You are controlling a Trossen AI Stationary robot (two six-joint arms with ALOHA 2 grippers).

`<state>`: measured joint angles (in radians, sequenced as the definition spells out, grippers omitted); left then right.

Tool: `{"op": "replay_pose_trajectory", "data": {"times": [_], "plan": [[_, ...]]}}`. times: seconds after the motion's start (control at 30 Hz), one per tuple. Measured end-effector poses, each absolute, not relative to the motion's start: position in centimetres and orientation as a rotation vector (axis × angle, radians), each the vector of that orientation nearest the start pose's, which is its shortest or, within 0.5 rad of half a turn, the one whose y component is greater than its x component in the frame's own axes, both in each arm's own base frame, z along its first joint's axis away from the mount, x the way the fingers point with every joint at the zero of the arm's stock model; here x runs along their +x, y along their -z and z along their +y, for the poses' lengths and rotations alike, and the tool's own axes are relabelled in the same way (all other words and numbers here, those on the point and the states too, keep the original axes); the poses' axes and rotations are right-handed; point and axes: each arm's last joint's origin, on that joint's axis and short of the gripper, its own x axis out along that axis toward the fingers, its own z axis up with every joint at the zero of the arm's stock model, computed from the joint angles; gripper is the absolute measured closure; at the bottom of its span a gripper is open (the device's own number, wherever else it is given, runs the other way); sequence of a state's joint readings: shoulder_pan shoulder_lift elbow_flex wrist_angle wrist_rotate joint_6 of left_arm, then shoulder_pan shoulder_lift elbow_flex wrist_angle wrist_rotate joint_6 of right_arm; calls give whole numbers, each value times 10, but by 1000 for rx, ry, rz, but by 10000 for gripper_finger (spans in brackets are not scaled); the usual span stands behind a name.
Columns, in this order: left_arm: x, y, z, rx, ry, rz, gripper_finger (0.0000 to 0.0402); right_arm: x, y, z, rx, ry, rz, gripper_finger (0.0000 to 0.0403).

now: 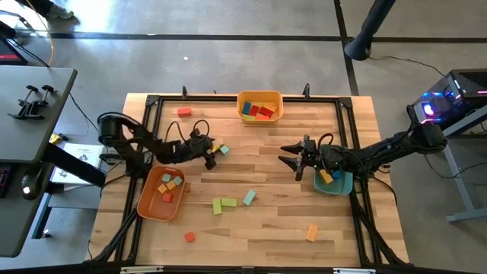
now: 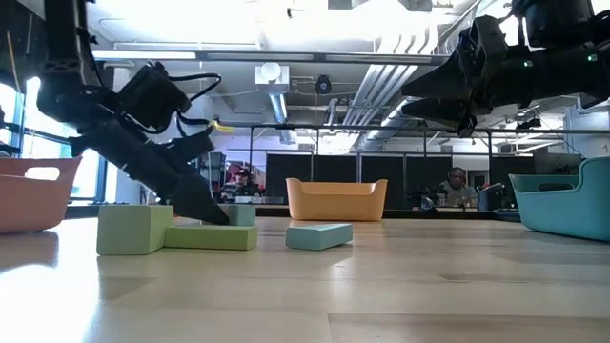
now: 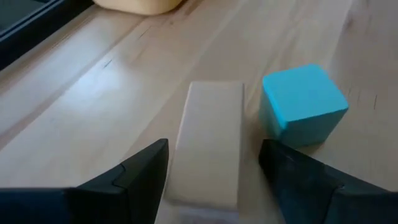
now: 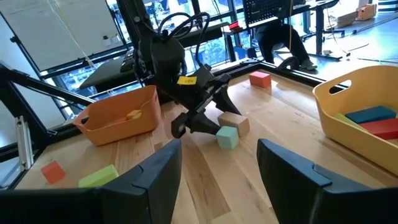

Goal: Sort blocks by size
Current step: Put the brown thick rectangular block into the blue bin

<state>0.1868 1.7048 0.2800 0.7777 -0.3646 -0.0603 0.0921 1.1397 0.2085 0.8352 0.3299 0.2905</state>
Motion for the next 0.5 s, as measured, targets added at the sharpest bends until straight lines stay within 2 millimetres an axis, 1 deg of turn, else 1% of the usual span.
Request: {"op": "replay_pose_trajectory", "data": {"times": [0.1, 0.17, 0.27, 0.37, 0.5], "plan": [[227, -70, 53, -4, -536, 648, 168, 199, -174, 9, 269, 249, 59, 197], [231, -70, 53, -10, -519, 650, 191, 199, -174, 9, 269, 248, 59, 197], [234, -72, 53, -15, -493, 646, 244, 199, -174, 10, 268, 225, 60, 197], [235, -78, 53, -9, -481, 635, 305, 200, -176, 12, 255, 154, 53, 197], [234, -92, 47, -4, -434, 602, 308, 199, -181, 23, 184, 64, 14, 197]]}}
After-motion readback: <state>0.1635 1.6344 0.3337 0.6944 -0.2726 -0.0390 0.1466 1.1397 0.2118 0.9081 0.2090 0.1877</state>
